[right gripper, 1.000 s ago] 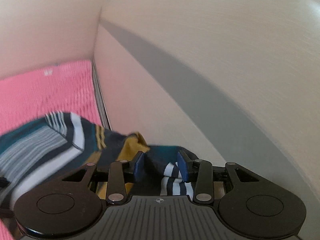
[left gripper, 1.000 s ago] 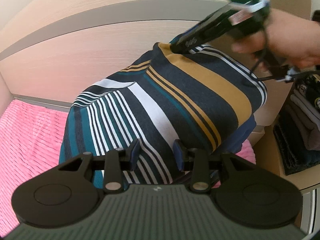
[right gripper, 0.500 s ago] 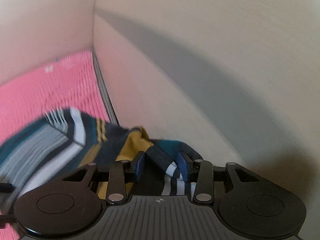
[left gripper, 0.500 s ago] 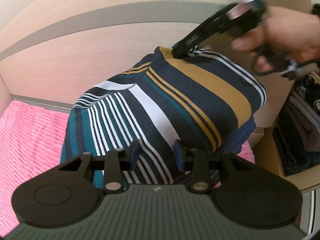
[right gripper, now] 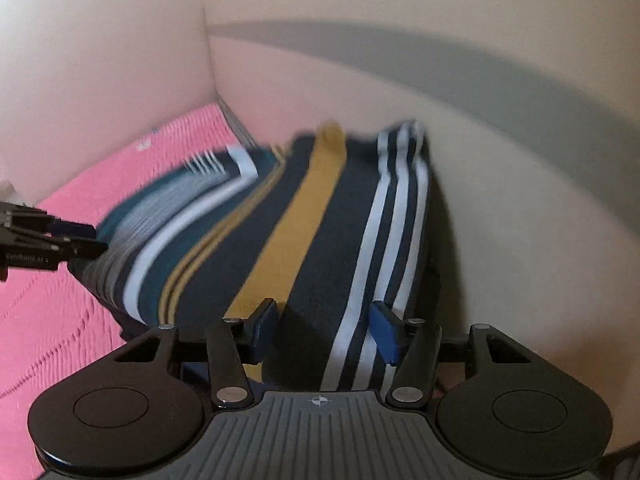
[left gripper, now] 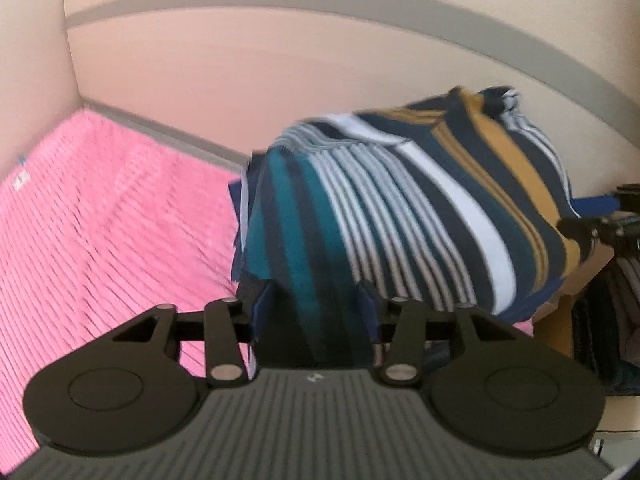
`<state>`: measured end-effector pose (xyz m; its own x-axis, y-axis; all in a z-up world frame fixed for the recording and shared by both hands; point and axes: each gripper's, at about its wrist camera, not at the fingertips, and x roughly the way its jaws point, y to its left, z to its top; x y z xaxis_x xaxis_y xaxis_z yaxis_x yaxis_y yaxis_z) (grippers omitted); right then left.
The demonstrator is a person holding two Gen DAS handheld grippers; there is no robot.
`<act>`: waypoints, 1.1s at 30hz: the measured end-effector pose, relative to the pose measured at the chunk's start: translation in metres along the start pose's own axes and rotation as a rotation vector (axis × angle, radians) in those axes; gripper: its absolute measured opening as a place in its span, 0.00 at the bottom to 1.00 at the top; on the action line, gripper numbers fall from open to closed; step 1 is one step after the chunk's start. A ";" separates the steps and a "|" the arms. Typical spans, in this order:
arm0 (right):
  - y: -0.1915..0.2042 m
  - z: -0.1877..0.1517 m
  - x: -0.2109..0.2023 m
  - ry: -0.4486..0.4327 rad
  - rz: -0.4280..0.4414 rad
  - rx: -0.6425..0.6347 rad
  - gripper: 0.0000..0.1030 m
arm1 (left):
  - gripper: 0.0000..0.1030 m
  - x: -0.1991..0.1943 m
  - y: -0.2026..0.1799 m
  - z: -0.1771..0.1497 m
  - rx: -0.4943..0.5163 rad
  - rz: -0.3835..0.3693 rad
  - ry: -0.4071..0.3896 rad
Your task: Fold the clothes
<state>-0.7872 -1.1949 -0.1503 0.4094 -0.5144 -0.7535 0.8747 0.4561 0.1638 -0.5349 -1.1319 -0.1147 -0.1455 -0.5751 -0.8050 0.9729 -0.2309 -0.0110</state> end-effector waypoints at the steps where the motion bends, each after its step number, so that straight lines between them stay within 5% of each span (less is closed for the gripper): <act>1: 0.001 0.004 -0.001 0.002 0.000 -0.007 0.53 | 0.49 0.000 0.003 -0.001 -0.010 0.003 0.000; 9: 0.017 0.002 -0.047 -0.025 0.034 -0.057 0.57 | 0.42 -0.049 0.014 -0.023 -0.107 0.070 -0.025; 12: 0.014 -0.030 -0.089 -0.007 0.037 -0.054 0.76 | 0.55 -0.062 0.009 -0.046 -0.139 0.078 0.003; 16: 0.030 -0.055 -0.097 0.028 0.040 -0.051 0.77 | 0.75 -0.073 -0.006 -0.074 -0.184 0.087 0.037; 18: 0.036 -0.066 -0.097 0.062 0.022 -0.018 0.90 | 0.85 -0.077 -0.013 -0.085 -0.227 0.092 0.041; 20: 0.041 -0.078 -0.097 0.095 0.005 0.014 0.93 | 0.99 -0.080 -0.020 -0.095 -0.267 0.089 0.054; 23: 0.047 -0.093 -0.105 0.125 -0.027 0.071 0.93 | 0.99 -0.085 -0.029 -0.104 -0.292 0.077 0.079; 27: 0.058 -0.107 -0.135 0.107 -0.049 0.153 0.93 | 0.99 -0.102 -0.036 -0.113 -0.320 0.040 0.002; 33: 0.103 -0.126 -0.166 0.047 -0.118 0.207 0.93 | 0.99 -0.134 -0.048 -0.130 -0.222 -0.049 -0.049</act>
<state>-0.7980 -0.9710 -0.0885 0.2931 -0.5184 -0.8033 0.9522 0.2342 0.1963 -0.5388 -0.9412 -0.0833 -0.1971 -0.6064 -0.7704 0.9793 -0.0844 -0.1842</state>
